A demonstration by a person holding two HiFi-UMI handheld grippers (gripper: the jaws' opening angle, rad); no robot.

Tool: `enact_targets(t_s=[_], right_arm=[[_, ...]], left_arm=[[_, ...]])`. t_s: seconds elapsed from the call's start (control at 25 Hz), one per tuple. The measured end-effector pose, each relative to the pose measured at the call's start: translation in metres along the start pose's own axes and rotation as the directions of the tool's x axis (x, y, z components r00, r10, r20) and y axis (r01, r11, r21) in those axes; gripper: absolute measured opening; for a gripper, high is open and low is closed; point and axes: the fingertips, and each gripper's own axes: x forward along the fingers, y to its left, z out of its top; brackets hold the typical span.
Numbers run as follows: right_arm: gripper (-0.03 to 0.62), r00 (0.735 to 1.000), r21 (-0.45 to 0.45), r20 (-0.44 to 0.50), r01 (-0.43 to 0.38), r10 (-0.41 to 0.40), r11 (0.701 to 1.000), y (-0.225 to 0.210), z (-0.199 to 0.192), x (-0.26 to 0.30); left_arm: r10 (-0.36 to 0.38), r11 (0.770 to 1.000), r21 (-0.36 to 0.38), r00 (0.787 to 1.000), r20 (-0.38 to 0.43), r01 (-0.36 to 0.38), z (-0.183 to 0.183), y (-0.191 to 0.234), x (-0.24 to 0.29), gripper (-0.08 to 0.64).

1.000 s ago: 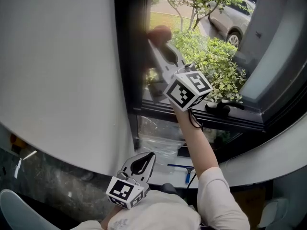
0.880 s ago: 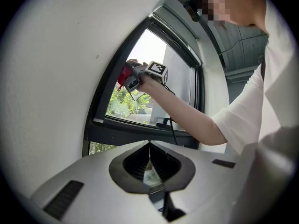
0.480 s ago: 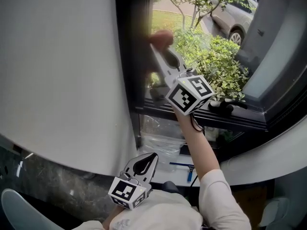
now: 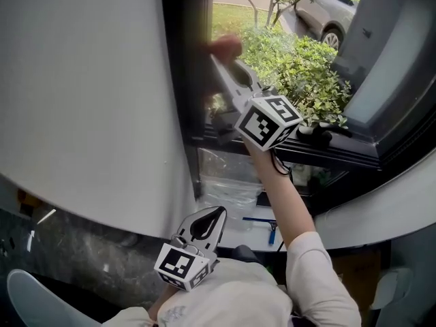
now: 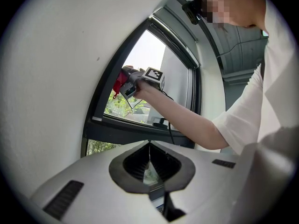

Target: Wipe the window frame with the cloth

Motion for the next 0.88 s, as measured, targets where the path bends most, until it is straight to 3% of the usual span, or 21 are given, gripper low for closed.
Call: enact_targets(t_s=[0.88], right_arm=[[0.078,1.0,0.014,-0.006,0.021,-0.021,1.0,-0.004,-0.025,-0.012]], left_arm=[[0.009,1.0,-0.001,0.999,-0.037,-0.009,-0.011,0.001,-0.009,0.011]])
